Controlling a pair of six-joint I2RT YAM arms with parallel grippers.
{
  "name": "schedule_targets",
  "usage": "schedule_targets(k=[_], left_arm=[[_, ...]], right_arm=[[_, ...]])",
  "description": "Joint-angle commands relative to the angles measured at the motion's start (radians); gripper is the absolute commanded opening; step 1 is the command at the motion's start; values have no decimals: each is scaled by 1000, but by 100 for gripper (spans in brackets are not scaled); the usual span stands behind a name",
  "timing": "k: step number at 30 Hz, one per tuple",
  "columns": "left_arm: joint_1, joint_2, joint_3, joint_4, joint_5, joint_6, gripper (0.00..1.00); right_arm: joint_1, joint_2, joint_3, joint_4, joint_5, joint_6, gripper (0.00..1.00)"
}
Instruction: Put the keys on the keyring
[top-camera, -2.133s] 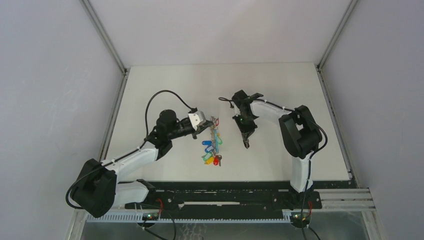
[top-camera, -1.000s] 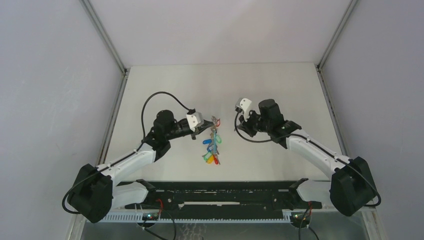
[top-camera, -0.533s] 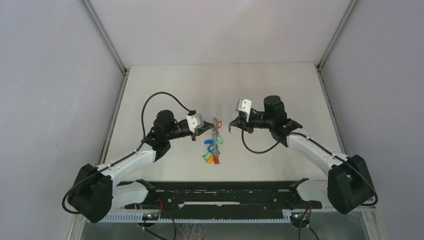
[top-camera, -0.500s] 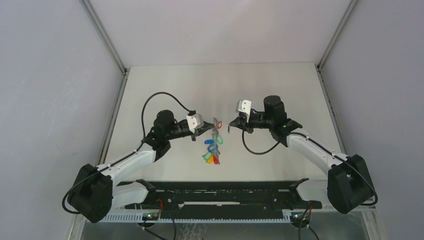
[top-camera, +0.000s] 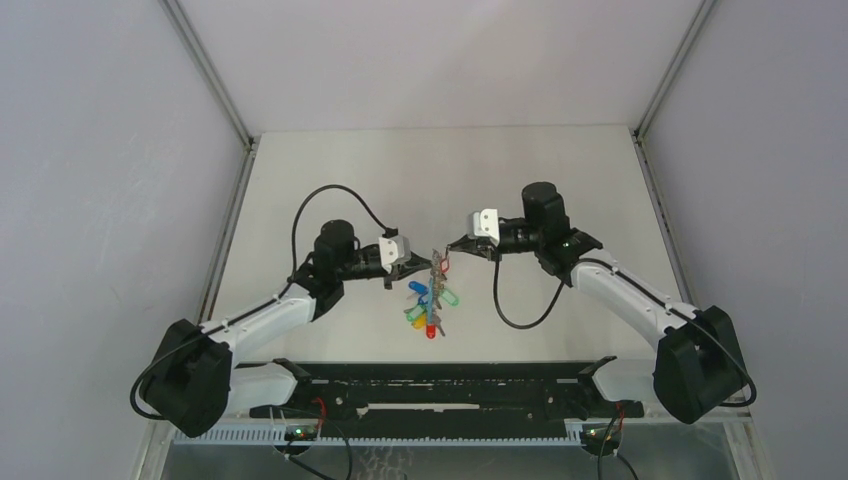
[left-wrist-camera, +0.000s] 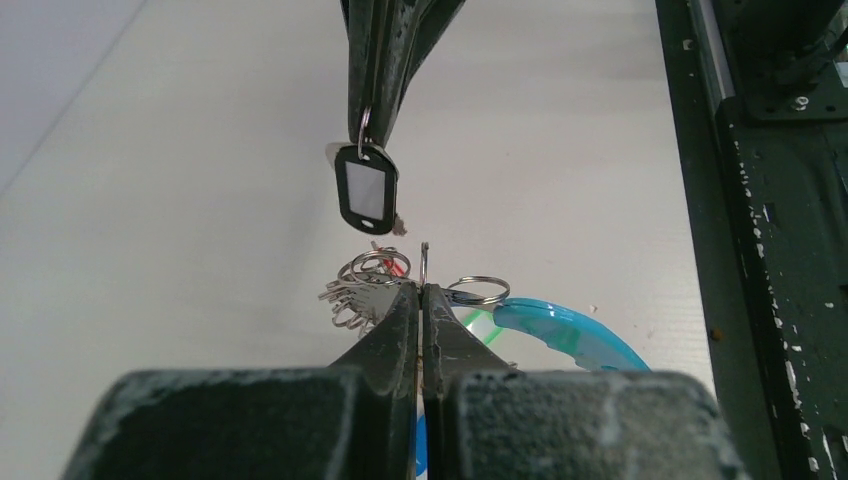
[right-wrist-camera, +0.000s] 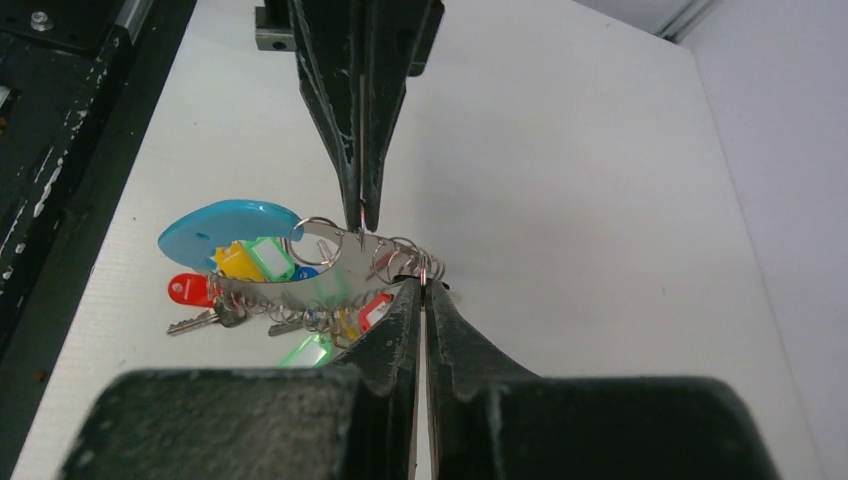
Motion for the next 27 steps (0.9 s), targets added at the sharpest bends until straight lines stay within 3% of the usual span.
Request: schedule_targets(k=[1, 12, 27], left_arm=[[5, 10, 40, 11, 42, 36, 0], [6, 14, 44, -1, 43, 50, 0], [6, 20, 49, 0, 46, 49, 0]], right_arm=[[43, 9, 75, -99, 5, -121, 0], [105, 42, 137, -276, 114, -185, 0], [146, 41, 137, -262, 176, -166, 0]])
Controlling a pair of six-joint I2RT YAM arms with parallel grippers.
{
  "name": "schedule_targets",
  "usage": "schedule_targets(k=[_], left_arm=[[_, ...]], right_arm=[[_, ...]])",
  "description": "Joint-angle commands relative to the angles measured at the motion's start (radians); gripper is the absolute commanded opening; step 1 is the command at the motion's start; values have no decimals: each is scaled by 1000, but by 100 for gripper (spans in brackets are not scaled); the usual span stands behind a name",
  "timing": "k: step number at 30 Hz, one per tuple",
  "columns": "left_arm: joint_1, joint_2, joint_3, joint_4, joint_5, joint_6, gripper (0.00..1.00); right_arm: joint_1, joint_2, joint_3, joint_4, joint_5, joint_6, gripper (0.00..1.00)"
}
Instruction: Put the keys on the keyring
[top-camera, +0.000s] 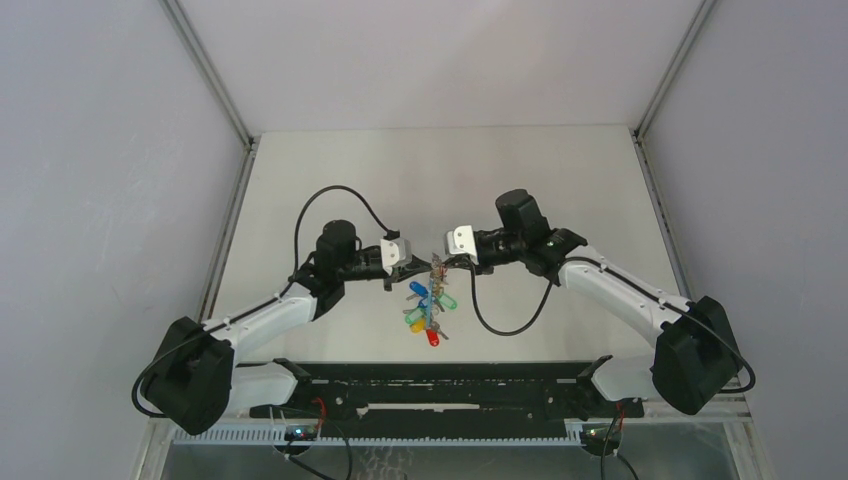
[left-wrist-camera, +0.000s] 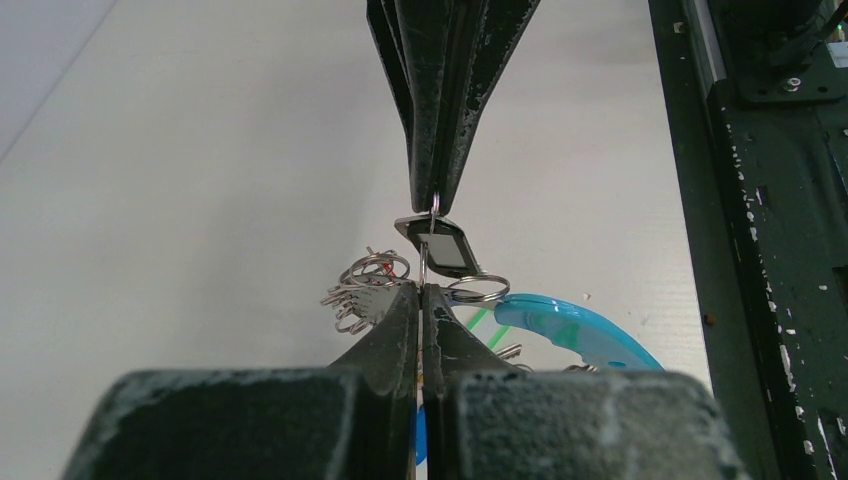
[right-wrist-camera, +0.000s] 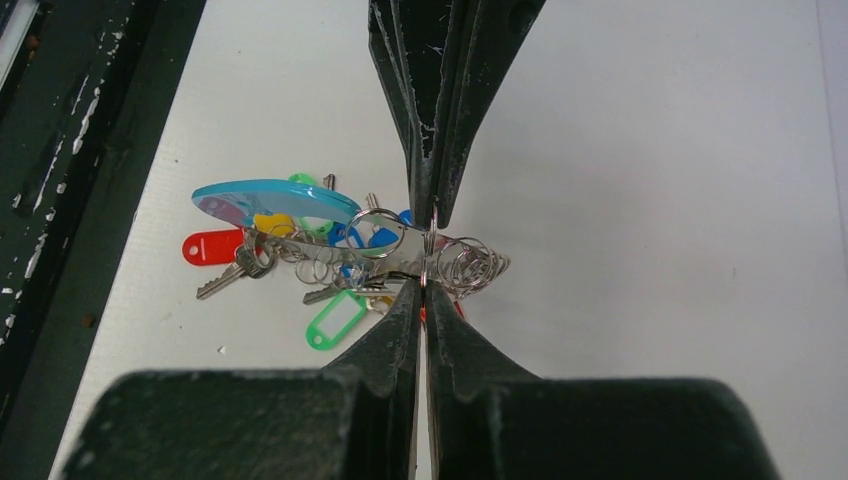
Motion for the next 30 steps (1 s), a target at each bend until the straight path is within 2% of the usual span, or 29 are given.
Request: schedule_targets(k=[1, 30], left_arm=[[6, -1, 49, 34, 26, 16, 0], [5, 5, 51, 34, 31, 16, 0]], right_arm=[[13, -3, 45, 33, 22, 6, 0], [33, 4, 44, 55, 56, 24, 0]])
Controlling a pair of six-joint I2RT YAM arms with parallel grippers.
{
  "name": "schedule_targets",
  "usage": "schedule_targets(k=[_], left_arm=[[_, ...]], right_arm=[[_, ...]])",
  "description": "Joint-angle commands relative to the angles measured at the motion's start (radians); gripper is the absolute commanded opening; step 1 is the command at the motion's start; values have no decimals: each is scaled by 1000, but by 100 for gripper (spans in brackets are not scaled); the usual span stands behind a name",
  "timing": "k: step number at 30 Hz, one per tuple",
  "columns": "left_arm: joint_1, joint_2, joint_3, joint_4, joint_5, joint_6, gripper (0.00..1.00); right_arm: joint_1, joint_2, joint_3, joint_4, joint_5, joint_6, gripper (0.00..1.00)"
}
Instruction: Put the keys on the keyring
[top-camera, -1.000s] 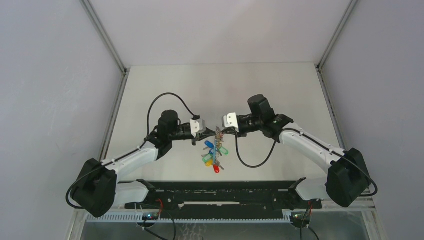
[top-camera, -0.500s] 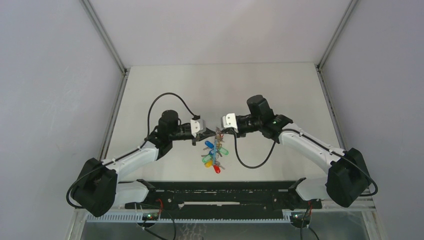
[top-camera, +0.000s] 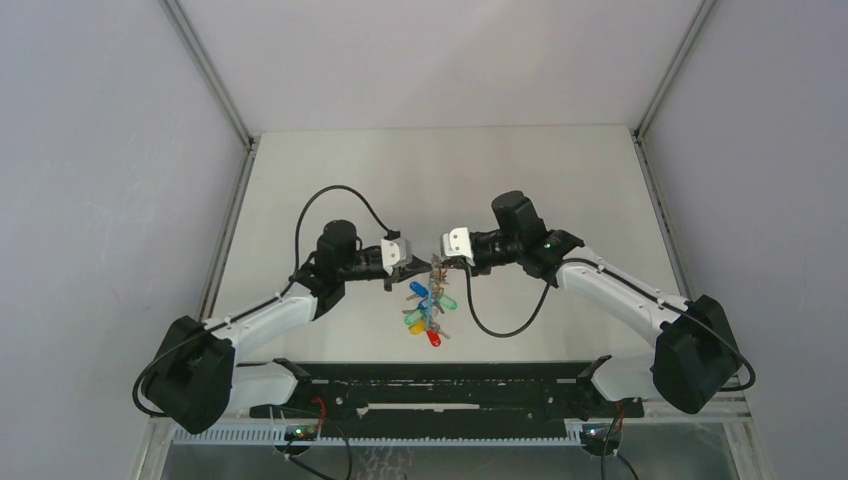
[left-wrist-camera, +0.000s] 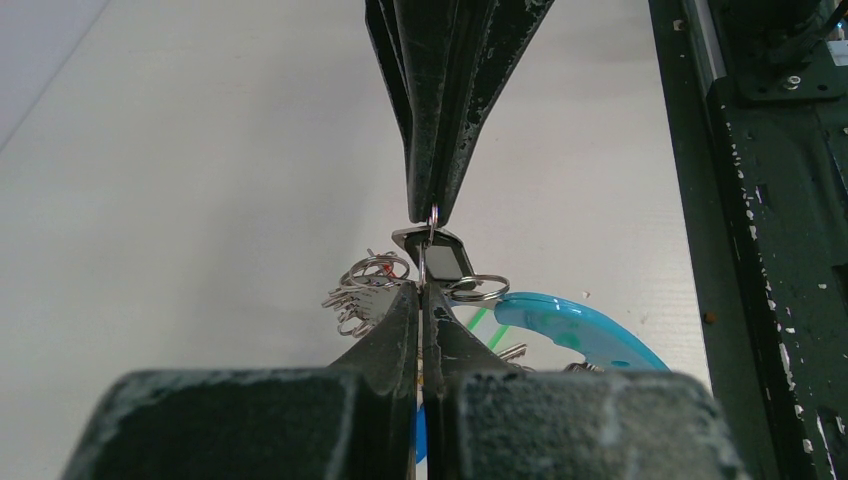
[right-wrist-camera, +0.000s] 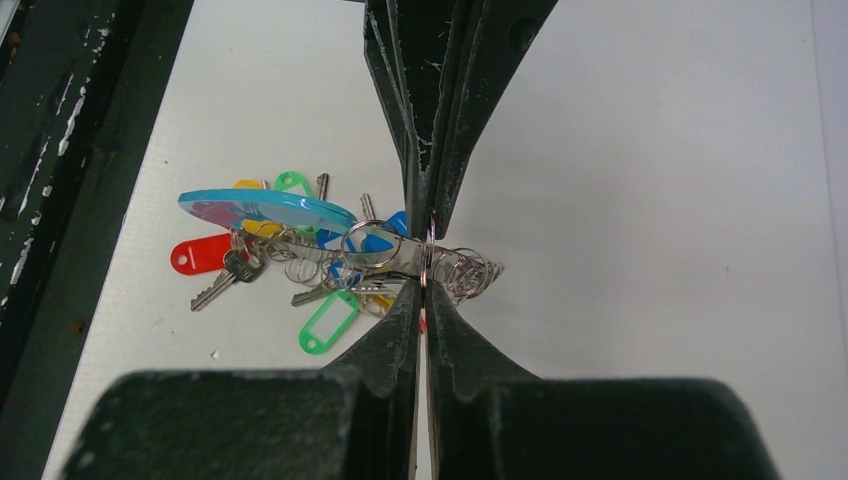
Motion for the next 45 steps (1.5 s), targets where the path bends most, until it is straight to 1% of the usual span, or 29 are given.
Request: schedule_targets(k=[1, 14, 21, 34, 45], left_arm=[[5, 0, 51, 35, 31, 15, 0], [6, 3, 51, 35, 20, 15, 0], [6, -2, 49, 35, 18, 15, 0], [6, -6, 48, 38, 9, 15, 0], [6, -1, 49, 40, 18, 13, 0]], right_arm=[[7, 1, 44, 39, 16, 13, 0], [6, -50, 17, 62, 31, 24, 0], [6, -39, 16, 64, 30, 26, 0], [4, -12, 49, -15, 7, -5, 0], [4, -5, 52, 12, 25, 24, 0]])
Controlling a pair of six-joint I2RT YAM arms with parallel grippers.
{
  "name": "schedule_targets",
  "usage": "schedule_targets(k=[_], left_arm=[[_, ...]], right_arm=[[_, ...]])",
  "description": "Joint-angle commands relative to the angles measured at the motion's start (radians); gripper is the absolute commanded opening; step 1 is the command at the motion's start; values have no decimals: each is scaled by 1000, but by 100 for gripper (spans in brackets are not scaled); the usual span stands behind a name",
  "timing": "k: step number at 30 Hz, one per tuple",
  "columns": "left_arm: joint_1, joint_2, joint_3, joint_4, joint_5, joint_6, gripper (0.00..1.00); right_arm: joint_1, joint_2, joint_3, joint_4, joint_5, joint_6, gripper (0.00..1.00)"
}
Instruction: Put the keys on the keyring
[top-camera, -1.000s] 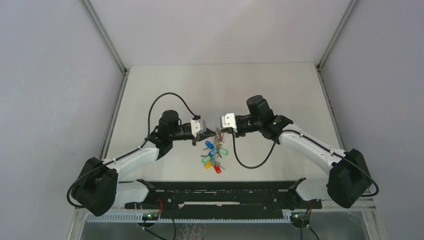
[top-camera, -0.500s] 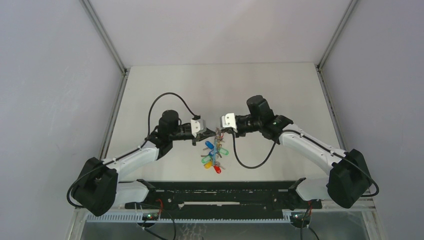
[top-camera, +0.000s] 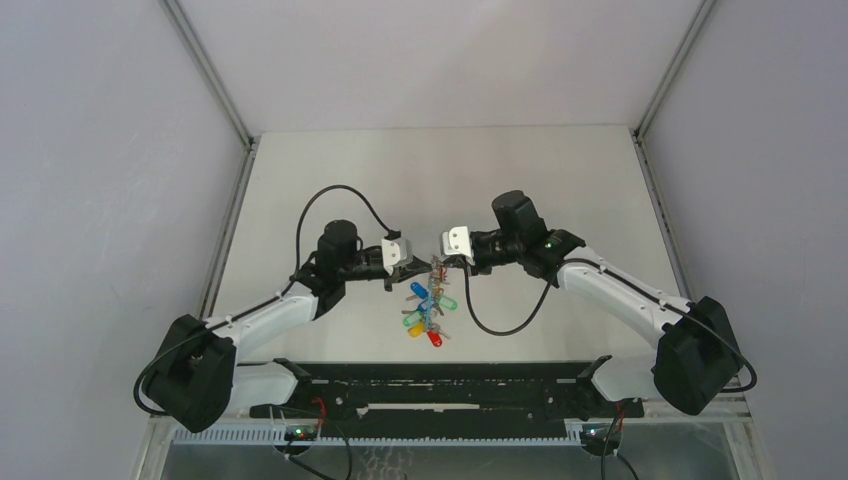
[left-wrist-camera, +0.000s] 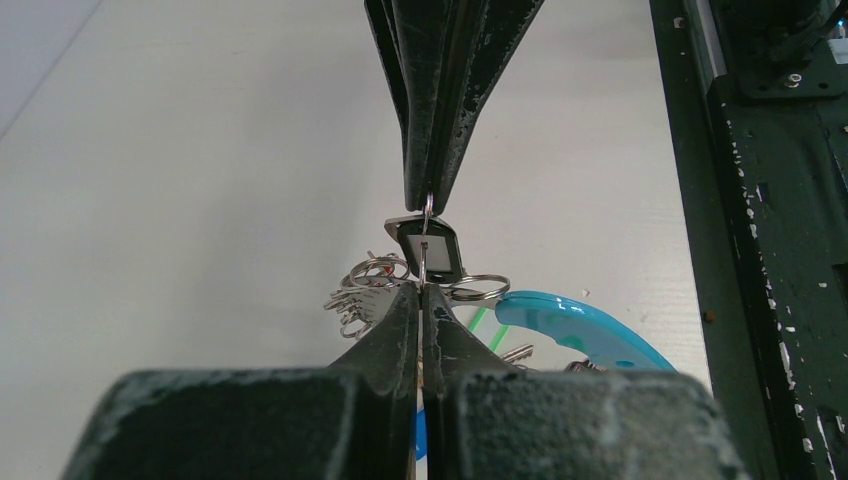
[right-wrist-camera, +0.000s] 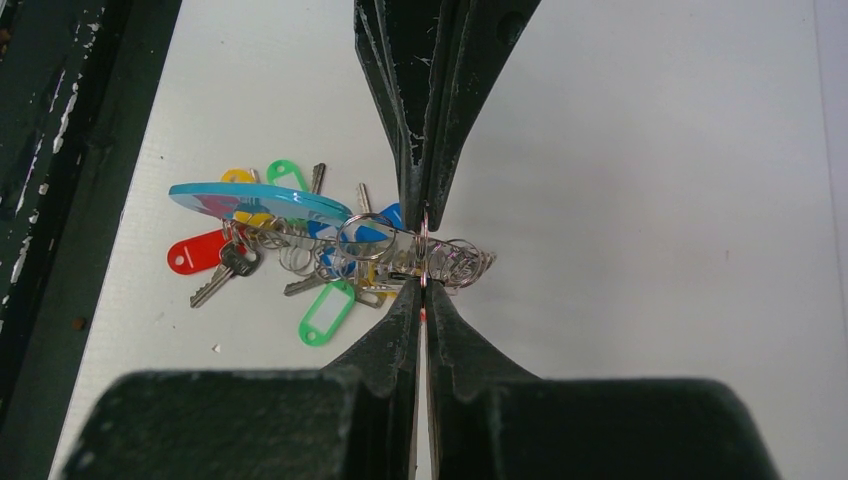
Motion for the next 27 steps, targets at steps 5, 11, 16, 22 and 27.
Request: schedule_targets(k=[5, 11, 16, 22, 27], left_arm=[[5, -9, 50, 39, 19, 13, 0], [6, -9, 51, 39, 20, 13, 0], [6, -7, 51, 42, 23, 10, 0], [6, -6, 50, 42, 18, 11, 0], [5, -5, 49, 42, 11, 12, 0]], right_arm=[[2, 3, 44, 31, -18, 10, 0], [2, 10, 45, 32, -24, 8, 0], [5, 18, 57, 18, -27, 5, 0], [4, 14, 55, 12, -31, 4, 0], [1, 2, 54, 5, -32, 6, 0]])
